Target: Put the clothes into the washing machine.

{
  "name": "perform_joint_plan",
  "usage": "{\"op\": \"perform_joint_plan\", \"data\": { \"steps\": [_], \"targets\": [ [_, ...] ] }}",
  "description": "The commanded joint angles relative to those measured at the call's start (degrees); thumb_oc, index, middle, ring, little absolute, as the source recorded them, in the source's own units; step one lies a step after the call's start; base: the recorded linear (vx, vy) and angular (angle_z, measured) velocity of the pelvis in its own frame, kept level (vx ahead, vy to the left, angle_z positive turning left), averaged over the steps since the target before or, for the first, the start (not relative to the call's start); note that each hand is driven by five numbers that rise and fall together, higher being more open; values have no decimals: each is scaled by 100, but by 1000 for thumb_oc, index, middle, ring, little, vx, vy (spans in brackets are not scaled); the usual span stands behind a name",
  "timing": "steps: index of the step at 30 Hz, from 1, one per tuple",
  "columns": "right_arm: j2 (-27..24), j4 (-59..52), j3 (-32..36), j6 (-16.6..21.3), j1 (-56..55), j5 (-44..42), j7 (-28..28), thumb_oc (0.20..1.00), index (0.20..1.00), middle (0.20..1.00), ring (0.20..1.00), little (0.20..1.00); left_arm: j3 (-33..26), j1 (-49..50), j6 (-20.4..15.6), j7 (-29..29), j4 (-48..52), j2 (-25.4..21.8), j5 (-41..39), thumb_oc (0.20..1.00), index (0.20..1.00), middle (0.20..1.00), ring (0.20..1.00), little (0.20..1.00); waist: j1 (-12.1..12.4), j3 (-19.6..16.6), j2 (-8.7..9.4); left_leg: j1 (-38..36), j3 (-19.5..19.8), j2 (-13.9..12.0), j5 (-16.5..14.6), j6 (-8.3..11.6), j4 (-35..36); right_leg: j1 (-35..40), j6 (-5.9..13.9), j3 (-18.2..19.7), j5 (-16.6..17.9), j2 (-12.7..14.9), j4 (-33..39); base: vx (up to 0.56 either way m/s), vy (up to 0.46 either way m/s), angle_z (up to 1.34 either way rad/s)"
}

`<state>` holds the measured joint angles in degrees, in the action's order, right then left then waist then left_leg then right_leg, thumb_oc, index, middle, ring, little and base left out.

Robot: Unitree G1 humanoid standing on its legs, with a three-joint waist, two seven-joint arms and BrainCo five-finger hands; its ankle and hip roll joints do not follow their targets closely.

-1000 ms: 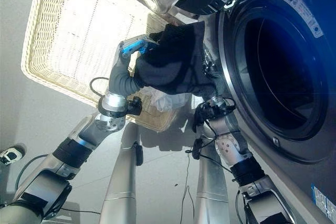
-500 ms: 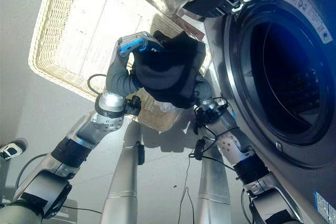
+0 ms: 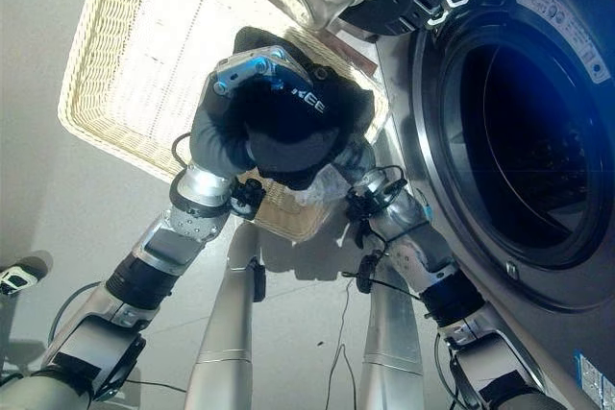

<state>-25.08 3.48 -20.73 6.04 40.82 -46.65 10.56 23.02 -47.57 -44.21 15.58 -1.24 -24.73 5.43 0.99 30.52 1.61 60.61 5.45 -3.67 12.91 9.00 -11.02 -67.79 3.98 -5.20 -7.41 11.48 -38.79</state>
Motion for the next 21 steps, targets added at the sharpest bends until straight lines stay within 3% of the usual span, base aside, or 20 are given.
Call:
{"op": "perform_joint_plan", "data": {
  "steps": [1,12,13,14,17,21],
  "targets": [
    [176,-607,-55,224,191,68,-7,200,200,200,200,200,-45,-309,-339,-154,832,325,-38,200,200,200,200,200,8,-72,-127,135,-91,650,-671,-482,-881,406,333,-275,1409,-384,1588,0,0,0],
    [247,-649,42,267,130,-334,120,200,200,200,200,200,-99,-256,-60,-254,866,296,32,200,200,200,200,200,27,-72,-155,163,-84,683,-673,-497,-940,376,334,-288,1412,-363,1533,0,0,0],
    [254,-654,52,283,126,-402,143,200,200,200,200,200,-100,-254,-5,-262,852,292,-3,438,438,438,438,438,26,-72,-158,167,-85,681,-671,-497,-941,369,335,-286,1413,-363,1527,0,0,0],
    [242,-664,69,301,116,-464,172,200,200,200,200,200,-114,-235,75,-249,841,282,-3,1000,1000,1000,1000,1000,25,-72,-163,171,-87,681,-673,-498,-944,364,336,-282,1407,-365,1523,0,0,0],
    [268,-695,130,364,59,-750,269,200,200,200,200,200,-105,-185,447,-172,798,216,249,1000,1000,1000,1000,1000,32,-72,-174,181,-83,678,-673,-494,-954,353,343,-291,1405,-353,1508,0,0,0],
    [239,-754,285,642,-41,-1098,380,200,200,200,200,200,-109,-115,1186,422,687,-27,880,1000,1000,1000,1000,1000,39,-72,-196,170,-91,659,-667,-502,-949,369,354,-299,1407,-344,1512,0,0,0]
  ]
}}
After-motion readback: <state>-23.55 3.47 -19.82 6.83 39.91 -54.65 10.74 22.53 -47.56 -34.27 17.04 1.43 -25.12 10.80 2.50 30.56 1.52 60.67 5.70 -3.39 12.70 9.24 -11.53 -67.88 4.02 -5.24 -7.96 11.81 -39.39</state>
